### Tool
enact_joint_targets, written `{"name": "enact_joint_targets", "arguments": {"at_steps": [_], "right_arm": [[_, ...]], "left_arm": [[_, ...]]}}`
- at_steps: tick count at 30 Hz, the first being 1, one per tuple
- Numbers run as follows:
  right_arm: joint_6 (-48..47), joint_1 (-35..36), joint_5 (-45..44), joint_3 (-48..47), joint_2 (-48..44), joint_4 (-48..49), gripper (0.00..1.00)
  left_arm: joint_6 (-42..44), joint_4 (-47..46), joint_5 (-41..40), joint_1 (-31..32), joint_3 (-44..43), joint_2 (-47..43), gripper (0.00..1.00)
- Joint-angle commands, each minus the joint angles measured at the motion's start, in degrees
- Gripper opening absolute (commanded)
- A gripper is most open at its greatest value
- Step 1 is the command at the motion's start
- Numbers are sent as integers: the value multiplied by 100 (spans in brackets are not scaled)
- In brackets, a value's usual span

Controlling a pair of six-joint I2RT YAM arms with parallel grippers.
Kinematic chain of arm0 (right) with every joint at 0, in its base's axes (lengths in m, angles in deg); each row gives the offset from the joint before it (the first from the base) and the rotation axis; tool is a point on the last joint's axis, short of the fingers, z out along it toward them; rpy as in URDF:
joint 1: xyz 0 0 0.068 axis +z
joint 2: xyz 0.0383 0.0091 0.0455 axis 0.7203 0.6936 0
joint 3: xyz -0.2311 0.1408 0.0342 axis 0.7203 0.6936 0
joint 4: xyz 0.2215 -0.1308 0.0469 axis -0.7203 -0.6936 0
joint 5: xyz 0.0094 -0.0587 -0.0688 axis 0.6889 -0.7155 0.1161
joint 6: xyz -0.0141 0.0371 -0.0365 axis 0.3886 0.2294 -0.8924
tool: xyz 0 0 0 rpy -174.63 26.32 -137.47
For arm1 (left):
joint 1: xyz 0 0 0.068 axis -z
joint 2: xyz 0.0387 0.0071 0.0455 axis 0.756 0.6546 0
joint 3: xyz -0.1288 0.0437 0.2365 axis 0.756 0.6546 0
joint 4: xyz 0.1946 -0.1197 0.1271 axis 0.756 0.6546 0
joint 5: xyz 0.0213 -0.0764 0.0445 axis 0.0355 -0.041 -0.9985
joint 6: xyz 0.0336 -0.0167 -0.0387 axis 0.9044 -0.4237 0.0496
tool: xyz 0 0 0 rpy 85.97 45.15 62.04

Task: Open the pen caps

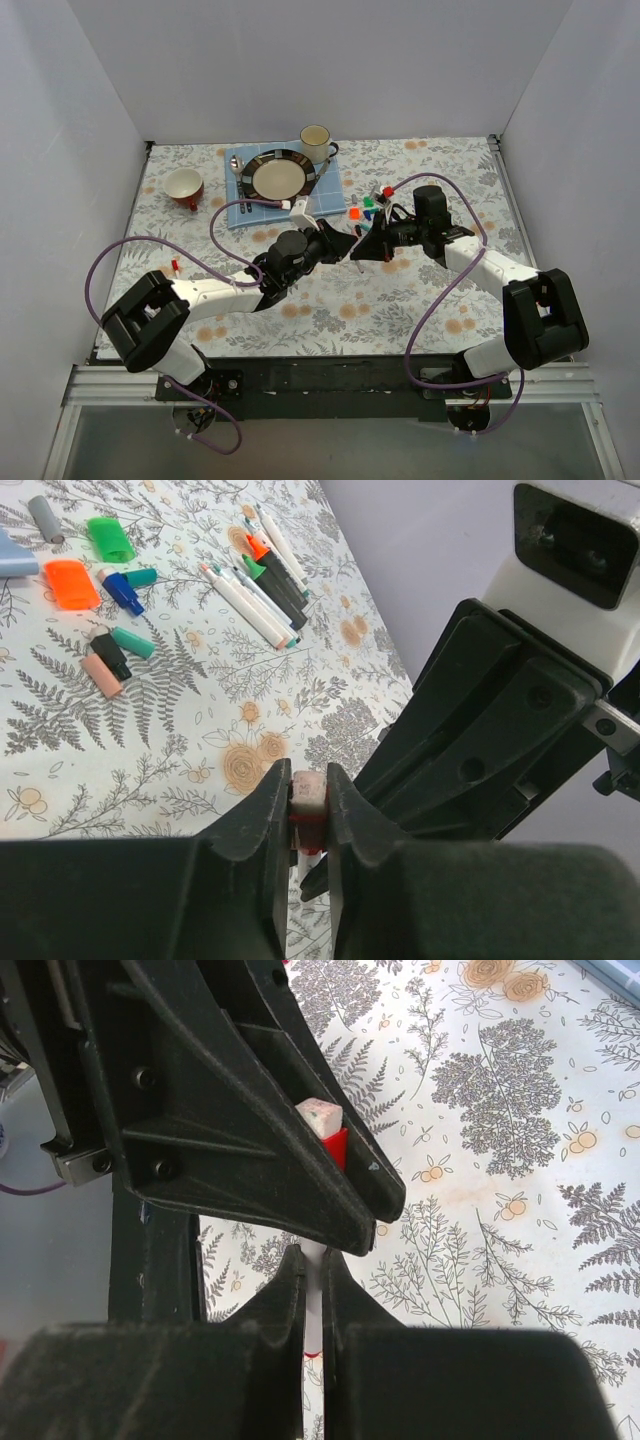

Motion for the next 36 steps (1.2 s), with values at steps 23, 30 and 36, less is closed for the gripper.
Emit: {"name": "enact_joint_targets", "arguments": {"at_steps": [23, 30, 36], "right_arm": [[186, 30, 726, -63, 308, 391, 1], [54, 390, 630, -186, 616, 120, 1], [-595, 251, 394, -440, 423, -503, 1]], "left_arm": [[48, -30, -689, -901, -263, -802, 0], [600, 1384, -302, -2712, -2187, -883, 0], [646, 1764, 127, -3004, -2225, -1102, 0]]}}
